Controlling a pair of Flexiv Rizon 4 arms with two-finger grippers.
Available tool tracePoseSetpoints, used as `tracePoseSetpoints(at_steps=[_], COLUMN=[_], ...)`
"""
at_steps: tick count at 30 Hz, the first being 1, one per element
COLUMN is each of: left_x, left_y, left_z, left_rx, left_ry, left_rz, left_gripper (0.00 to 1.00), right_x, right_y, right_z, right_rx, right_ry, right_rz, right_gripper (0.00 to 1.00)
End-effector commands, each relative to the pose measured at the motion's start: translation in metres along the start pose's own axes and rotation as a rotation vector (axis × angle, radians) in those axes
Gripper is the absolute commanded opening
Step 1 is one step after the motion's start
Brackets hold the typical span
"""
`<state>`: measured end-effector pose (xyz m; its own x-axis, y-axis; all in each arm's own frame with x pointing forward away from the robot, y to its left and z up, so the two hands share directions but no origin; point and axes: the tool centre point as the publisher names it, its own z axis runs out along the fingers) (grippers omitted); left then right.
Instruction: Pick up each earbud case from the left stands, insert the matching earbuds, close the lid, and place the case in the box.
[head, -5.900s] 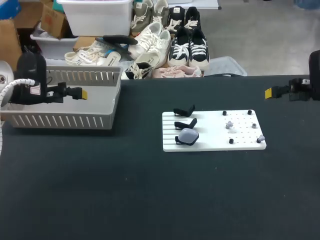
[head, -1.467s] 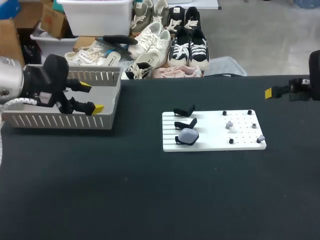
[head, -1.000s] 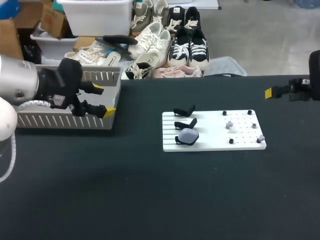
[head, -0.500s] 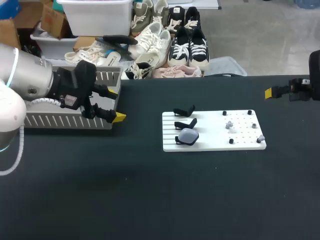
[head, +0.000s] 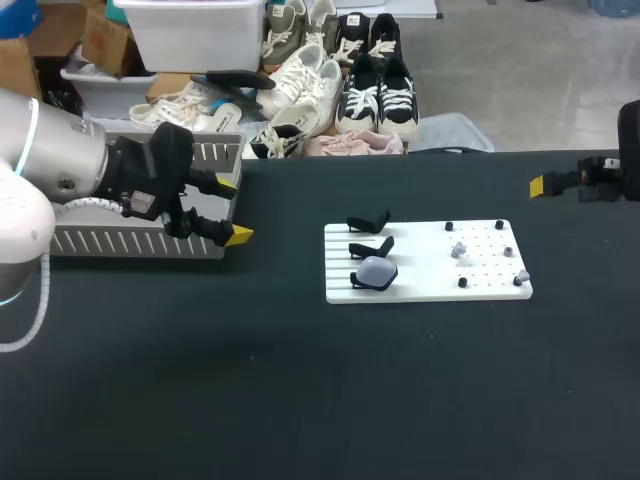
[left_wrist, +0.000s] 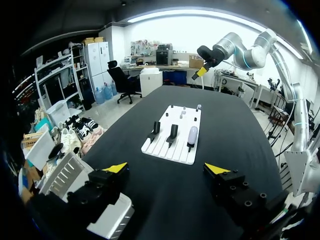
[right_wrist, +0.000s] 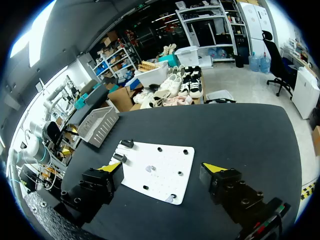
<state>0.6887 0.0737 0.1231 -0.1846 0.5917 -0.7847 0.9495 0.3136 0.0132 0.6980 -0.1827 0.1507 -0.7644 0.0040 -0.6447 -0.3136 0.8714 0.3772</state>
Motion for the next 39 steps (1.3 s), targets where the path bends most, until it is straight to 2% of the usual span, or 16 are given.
tracePoseSetpoints(at_steps=[1,18,39], left_x=[0.0,-0.005,-0.014], left_y=[-0.021,-0.025,-0.043], left_z=[0.033,0.039,0.074], left_rx=[0.073,0.072,0.122], left_ry=[-0.004,-0.014,-0.019], left_rz=[0.009,0.0,0.038], left_gripper=[1.0,1.0,1.0], right_x=[0.0,0.0,0.0], right_y=[-0.002,-0.002,-0.002], right_z=[0.0,0.0,0.0], right_rx=[-0.007,-0.007,-0.007], right_ry=[0.001,0.001,0.001], right_rz=[-0.002,-0.002,-0.002], right_gripper=[1.0,1.0,1.0])
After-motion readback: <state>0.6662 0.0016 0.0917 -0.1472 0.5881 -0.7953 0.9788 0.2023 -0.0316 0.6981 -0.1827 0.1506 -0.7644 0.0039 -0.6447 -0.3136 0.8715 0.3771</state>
